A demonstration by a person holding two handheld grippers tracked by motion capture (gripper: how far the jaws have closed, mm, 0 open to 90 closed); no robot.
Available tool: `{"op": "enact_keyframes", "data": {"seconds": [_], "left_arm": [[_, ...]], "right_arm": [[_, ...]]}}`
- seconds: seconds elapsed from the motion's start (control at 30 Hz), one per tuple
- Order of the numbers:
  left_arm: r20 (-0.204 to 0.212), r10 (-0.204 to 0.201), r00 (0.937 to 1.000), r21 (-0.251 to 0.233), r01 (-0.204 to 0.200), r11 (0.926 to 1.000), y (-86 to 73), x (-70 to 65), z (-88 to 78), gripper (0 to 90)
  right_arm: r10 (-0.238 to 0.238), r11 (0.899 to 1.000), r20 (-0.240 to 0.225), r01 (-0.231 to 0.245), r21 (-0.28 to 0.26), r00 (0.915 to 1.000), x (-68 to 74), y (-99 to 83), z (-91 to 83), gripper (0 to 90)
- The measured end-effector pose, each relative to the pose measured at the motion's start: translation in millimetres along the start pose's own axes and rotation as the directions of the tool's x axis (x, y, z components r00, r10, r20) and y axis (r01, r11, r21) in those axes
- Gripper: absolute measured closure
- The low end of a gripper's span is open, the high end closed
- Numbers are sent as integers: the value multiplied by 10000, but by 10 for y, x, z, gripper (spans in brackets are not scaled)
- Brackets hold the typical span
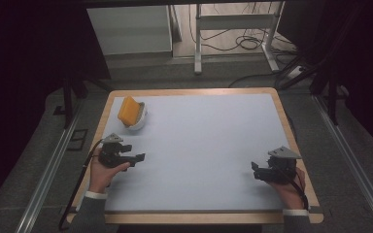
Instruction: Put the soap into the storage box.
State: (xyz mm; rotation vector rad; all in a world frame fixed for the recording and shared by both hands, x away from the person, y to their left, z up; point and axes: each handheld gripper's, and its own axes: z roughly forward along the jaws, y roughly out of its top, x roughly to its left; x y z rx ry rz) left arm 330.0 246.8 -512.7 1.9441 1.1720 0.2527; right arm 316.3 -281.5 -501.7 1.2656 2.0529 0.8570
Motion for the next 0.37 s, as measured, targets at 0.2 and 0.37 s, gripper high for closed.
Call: {"op": "enact_keyframes", "data": {"seconds": [0.2,0.37], "left_arm": [[254,4,9997,137,-8,9999,-14,-14,51,238],[156,43,9999,241,-47,9997,-21,-32,55,232]], "right_arm": [[-167,9997,-31,167,-153,9999,29,17,-6,64],[-172,9997,-39,171,-193,9998,31,19,-8,63]]}}
